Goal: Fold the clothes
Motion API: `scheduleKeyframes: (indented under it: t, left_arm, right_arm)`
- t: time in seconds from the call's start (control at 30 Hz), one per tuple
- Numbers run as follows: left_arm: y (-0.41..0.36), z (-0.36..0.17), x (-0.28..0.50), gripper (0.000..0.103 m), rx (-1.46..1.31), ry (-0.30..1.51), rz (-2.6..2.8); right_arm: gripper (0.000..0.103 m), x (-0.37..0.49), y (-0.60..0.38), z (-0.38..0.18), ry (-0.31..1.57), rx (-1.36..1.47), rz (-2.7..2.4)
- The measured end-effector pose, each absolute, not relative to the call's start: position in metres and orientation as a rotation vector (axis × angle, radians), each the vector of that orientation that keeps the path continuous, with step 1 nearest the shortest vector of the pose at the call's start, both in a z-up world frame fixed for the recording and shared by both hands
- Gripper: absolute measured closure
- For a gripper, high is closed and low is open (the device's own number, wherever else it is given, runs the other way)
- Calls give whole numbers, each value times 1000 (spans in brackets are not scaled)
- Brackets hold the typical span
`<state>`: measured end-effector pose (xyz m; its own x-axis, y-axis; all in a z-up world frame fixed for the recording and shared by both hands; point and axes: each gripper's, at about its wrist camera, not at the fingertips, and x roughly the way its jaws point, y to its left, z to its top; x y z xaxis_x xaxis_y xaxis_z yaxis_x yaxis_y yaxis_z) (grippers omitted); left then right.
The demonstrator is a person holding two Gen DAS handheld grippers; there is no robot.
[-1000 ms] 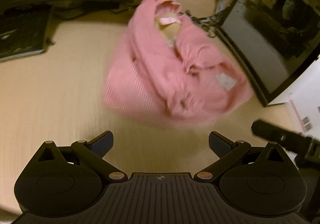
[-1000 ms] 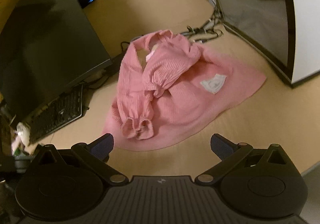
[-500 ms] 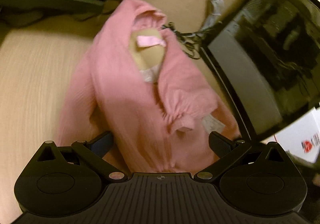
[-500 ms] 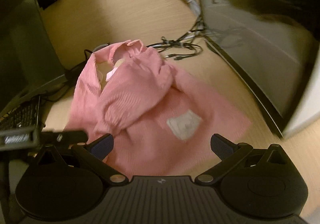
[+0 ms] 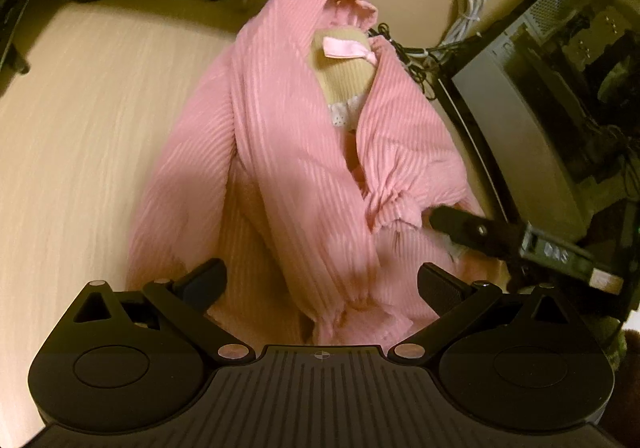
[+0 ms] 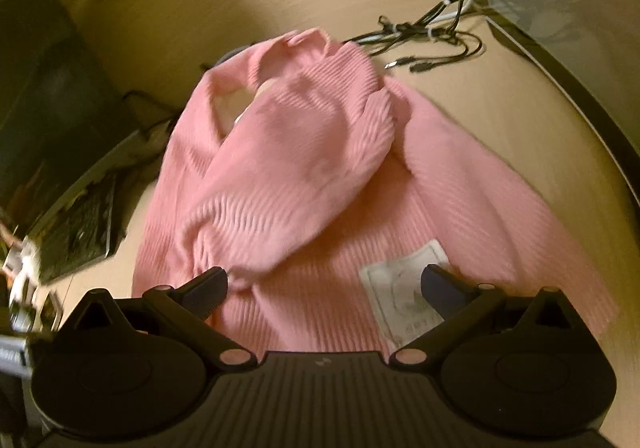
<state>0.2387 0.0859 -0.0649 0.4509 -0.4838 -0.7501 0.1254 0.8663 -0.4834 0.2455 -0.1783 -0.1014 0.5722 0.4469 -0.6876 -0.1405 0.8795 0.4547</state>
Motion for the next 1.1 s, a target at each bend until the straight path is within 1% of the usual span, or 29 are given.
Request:
scheduleKeyframes:
  t: [0.3, 0.47, 0.57, 0.63, 0.67, 0.73, 0.77, 0.8, 0.83, 0.87, 0.9, 0.93, 1.0, 1.1]
  left_arm:
    - [95, -58, 183, 0, -336, 1168, -466]
    - [115, -63, 167, 0, -520, 1282, -527]
    - [123, -63, 172, 0, -683, 1257, -566]
    - [116, -59, 182, 0, -687, 1208, -566]
    - [109, -59, 186, 2, -665, 1199, -564]
    - [92, -62, 197, 20, -573, 1201, -548]
    - [84, -65, 200, 37, -525, 1212, -542]
    - [78, -67, 201, 47, -473, 1203, -537]
    - [74, -66, 201, 51, -438, 1190, -542]
    - [70, -64, 200, 69, -404, 1177, -546]
    - [68, -62, 198, 85, -377, 1161, -549]
    - [68, -59, 197, 88, -371, 1142, -559]
    - [73, -50, 194, 92, -366, 1095, -574]
    - [103, -25, 209, 94, -394, 978, -512]
  right_arm:
    - [0, 185, -203, -97, 1101, 445, 519]
    - [0, 161, -202, -94, 1122, 369, 545]
    - [0, 156, -198, -92, 1104, 344, 526]
    - [0, 153, -195, -91, 1089, 332, 508]
    - [0, 152, -194, -90, 1083, 327, 499]
    - [0, 148, -193, -89, 1072, 319, 477]
    - [0, 146, -191, -89, 1066, 310, 465]
    - [0, 144, -188, -88, 1061, 297, 452]
    - [0, 142, -185, -87, 1056, 282, 438]
    - [0, 140, -181, -87, 1051, 261, 424]
    - [0, 139, -178, -87, 1048, 245, 410]
    - [0, 136, -177, -87, 1046, 233, 394]
    - [0, 133, -175, -86, 1043, 206, 367]
    - [0, 134, -168, -86, 1055, 166, 362]
